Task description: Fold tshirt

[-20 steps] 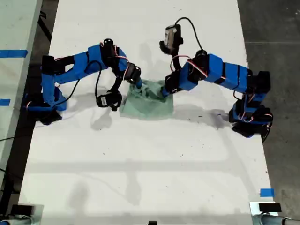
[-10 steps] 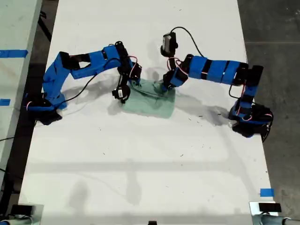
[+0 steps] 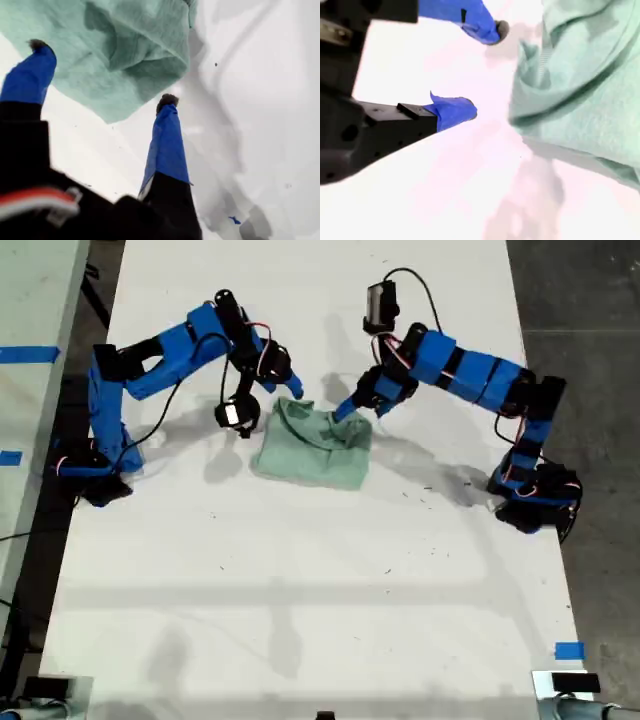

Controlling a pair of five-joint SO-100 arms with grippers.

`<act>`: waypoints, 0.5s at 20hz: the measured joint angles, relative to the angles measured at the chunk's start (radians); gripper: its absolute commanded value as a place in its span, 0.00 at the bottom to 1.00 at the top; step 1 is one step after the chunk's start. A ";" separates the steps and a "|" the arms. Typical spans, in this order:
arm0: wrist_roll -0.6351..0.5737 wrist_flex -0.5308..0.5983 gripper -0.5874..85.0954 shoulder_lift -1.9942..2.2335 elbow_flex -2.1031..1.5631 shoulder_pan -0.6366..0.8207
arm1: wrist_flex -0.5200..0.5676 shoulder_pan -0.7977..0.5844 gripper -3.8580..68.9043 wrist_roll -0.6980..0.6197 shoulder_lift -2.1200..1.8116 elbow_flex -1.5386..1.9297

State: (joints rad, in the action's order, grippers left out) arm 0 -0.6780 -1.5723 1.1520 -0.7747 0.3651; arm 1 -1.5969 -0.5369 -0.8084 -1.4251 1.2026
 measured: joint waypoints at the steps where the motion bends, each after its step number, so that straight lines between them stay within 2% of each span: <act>1: 0.000 -0.052 0.11 0.080 -0.018 0.000 | -0.020 0.000 0.49 0.008 -0.120 0.035; 3: 0.023 -0.114 0.08 0.250 -0.115 -0.020 | -0.028 0.017 0.46 0.060 -0.382 0.181; 4: 0.044 -0.101 0.01 0.347 -0.199 -0.049 | -0.028 0.037 0.45 0.104 -0.506 0.268; 5: 0.081 -0.078 0.01 0.454 -0.321 -0.084 | -0.028 0.071 0.43 0.156 -0.624 0.364; 7: 0.184 0.083 0.01 0.713 -0.640 -0.184 | -0.017 0.163 0.39 0.295 -0.834 0.572; 10: 0.387 0.327 0.01 1.138 -1.216 -0.318 | 0.110 0.347 0.33 0.505 -1.121 0.907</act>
State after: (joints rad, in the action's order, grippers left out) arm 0 -0.2915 -1.2456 2.2902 -1.9911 0.0476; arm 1 -1.4864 -0.1902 -0.3037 -2.5464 2.1092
